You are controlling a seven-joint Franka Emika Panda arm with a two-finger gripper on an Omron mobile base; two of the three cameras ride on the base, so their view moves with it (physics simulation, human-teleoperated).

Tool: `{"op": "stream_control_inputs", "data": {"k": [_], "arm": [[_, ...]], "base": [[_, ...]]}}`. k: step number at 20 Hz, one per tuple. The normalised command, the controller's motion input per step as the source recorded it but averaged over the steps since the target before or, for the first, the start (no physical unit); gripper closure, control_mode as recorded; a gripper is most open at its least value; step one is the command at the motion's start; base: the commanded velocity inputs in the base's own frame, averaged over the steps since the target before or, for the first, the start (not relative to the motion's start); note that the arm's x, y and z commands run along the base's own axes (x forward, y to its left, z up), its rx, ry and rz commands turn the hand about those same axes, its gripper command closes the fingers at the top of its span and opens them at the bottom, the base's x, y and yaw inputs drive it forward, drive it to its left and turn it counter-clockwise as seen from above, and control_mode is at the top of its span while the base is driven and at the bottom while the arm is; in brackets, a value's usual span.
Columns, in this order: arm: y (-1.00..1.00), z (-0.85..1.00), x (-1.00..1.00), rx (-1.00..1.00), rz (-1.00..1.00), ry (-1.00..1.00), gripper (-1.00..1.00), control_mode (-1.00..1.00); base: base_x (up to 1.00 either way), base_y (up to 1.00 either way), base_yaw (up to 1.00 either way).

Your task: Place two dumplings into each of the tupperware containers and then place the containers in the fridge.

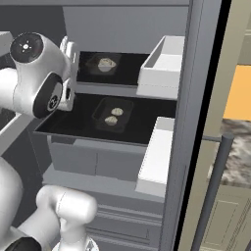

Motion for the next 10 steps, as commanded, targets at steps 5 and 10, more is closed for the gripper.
{"op": "stream_control_inputs", "data": {"k": [5, 10], "arm": [[-0.44, -0.16, -1.00, 0.00, -0.03, 0.14, -1.00, -1.00], [0.00, -0.52, -1.00, -0.06, -0.01, 0.10, -1.00, -1.00]], "base": [[0.00, 0.00, 0.00], [0.00, 0.00, 0.00]]}}
